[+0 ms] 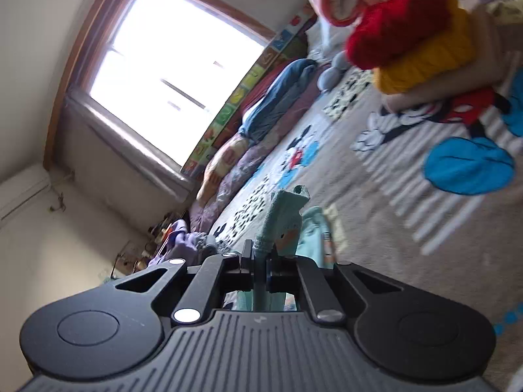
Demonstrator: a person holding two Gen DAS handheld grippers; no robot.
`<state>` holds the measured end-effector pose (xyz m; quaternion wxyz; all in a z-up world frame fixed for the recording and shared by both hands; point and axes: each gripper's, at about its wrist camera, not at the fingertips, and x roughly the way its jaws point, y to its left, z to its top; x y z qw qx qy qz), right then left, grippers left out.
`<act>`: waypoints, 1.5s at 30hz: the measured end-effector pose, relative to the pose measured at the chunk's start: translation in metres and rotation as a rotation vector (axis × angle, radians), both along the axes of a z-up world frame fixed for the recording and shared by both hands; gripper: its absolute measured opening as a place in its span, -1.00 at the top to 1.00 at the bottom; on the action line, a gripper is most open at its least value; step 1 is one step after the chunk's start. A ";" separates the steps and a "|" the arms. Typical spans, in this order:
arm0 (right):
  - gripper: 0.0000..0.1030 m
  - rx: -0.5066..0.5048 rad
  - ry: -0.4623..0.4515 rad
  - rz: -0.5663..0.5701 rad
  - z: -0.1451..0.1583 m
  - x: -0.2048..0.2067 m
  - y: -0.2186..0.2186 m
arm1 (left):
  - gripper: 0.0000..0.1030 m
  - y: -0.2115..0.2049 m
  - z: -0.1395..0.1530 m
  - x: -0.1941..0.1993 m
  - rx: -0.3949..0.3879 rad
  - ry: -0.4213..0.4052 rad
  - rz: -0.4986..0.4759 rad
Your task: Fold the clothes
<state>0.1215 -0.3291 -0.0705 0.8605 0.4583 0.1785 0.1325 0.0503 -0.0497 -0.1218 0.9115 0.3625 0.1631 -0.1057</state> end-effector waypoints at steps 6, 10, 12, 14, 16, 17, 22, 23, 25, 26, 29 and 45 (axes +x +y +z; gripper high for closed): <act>0.84 0.013 0.015 -0.002 -0.028 -0.005 -0.013 | 0.76 0.021 0.020 0.004 -0.143 0.098 -0.066; 0.84 -0.001 0.007 0.011 -0.038 -0.004 -0.016 | 0.70 0.041 0.038 0.007 -0.268 0.173 -0.113; 0.84 -0.013 0.002 0.018 -0.042 -0.005 -0.020 | 0.37 0.051 0.047 0.008 -0.330 0.211 -0.136; 0.84 -0.012 -0.007 0.030 -0.047 -0.005 -0.024 | 0.21 0.061 0.056 0.010 -0.393 0.249 -0.159; 0.84 -0.004 -0.018 0.040 -0.053 -0.005 -0.028 | 0.30 0.080 0.067 0.015 -0.474 0.260 -0.145; 0.84 -0.001 -0.026 0.044 -0.055 -0.005 -0.029 | 0.30 0.095 0.074 0.020 -0.529 0.245 -0.108; 0.84 0.044 -0.054 0.050 -0.057 0.002 -0.033 | 0.37 0.118 0.065 0.037 -0.594 0.268 -0.004; 0.84 0.058 -0.060 0.050 -0.057 0.004 -0.034 | 0.43 0.113 0.061 0.036 -0.577 0.279 -0.013; 0.84 0.059 -0.078 0.061 -0.048 0.010 -0.033 | 0.47 0.099 0.054 0.036 -0.531 0.300 -0.045; 0.84 0.054 -0.086 0.070 -0.043 0.013 -0.032 | 0.47 0.093 0.050 0.036 -0.495 0.310 -0.060; 0.84 0.034 -0.085 0.110 -0.034 0.018 -0.029 | 0.47 0.074 0.039 0.036 -0.385 0.337 -0.105; 0.84 0.190 0.048 0.047 -0.115 -0.011 -0.042 | 0.56 0.090 0.064 0.113 -0.587 0.296 0.055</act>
